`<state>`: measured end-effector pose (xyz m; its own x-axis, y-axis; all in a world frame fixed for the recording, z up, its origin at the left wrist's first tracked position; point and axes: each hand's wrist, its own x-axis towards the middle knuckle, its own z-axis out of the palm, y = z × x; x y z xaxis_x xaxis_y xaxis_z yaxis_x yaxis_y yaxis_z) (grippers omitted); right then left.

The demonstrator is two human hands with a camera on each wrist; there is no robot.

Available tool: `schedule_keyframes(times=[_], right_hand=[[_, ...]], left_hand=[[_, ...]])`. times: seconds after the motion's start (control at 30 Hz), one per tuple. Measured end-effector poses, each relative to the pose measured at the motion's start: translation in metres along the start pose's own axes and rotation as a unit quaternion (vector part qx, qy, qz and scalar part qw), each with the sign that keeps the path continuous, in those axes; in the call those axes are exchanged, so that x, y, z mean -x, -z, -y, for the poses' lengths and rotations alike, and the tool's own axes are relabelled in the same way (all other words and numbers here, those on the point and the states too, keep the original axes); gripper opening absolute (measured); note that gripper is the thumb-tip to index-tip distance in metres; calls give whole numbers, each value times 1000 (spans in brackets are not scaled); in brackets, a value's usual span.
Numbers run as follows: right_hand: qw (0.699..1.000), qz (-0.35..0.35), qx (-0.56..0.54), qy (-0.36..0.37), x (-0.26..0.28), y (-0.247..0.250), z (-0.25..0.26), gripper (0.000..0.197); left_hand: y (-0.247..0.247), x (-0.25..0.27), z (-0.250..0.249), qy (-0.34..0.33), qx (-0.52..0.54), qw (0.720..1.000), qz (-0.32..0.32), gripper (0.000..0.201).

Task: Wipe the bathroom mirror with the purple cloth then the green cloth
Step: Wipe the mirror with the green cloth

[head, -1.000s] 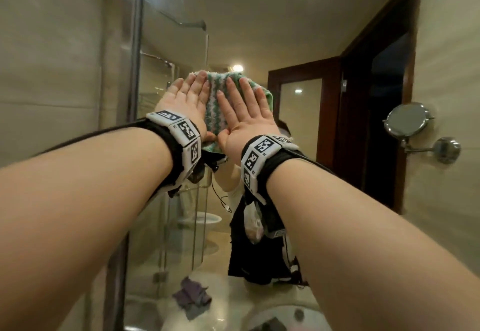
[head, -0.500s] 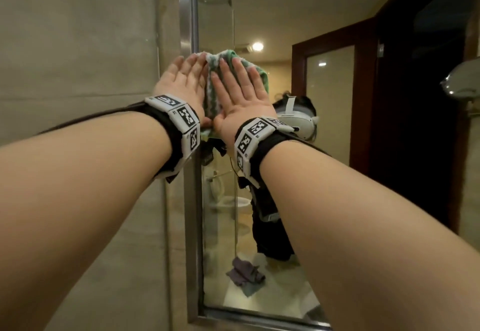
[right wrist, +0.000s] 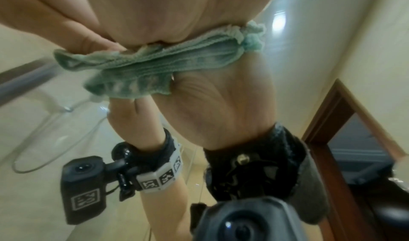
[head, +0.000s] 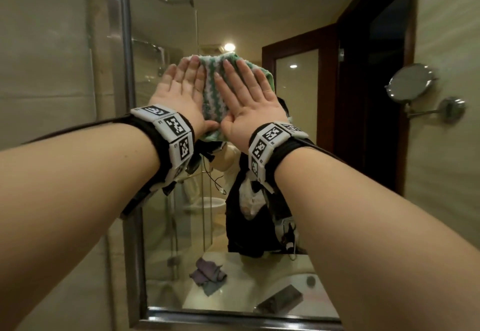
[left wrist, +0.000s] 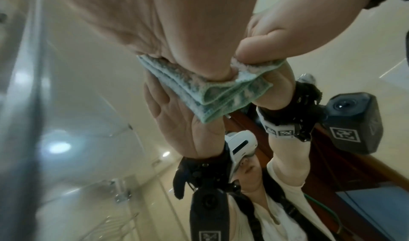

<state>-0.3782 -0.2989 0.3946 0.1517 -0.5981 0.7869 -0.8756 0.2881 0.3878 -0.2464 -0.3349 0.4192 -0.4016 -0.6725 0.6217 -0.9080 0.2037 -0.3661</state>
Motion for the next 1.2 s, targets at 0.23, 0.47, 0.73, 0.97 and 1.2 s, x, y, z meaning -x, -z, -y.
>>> schedule_keyframes(times=[0.23, 0.47, 0.73, 0.97, 1.2], right_hand=[[998, 23, -5, -55, 59, 4, -100, 67], [994, 51, -6, -98, 120, 1, -198, 69], [994, 43, -4, -100, 147, -6, -240, 70], [993, 27, -5, -112, 143, -10, -223, 75], [995, 38, -16, -90, 133, -10, -178, 73]], left_hand=[[51, -4, -100, -52, 30, 997, -50, 99], [99, 3, -202, -97, 50, 991, -75, 97], [117, 11, -247, -89, 55, 991, -83, 96], [107, 17, -238, -92, 36, 992, -83, 91], [76, 23, -203, -72, 40, 995, -59, 96]])
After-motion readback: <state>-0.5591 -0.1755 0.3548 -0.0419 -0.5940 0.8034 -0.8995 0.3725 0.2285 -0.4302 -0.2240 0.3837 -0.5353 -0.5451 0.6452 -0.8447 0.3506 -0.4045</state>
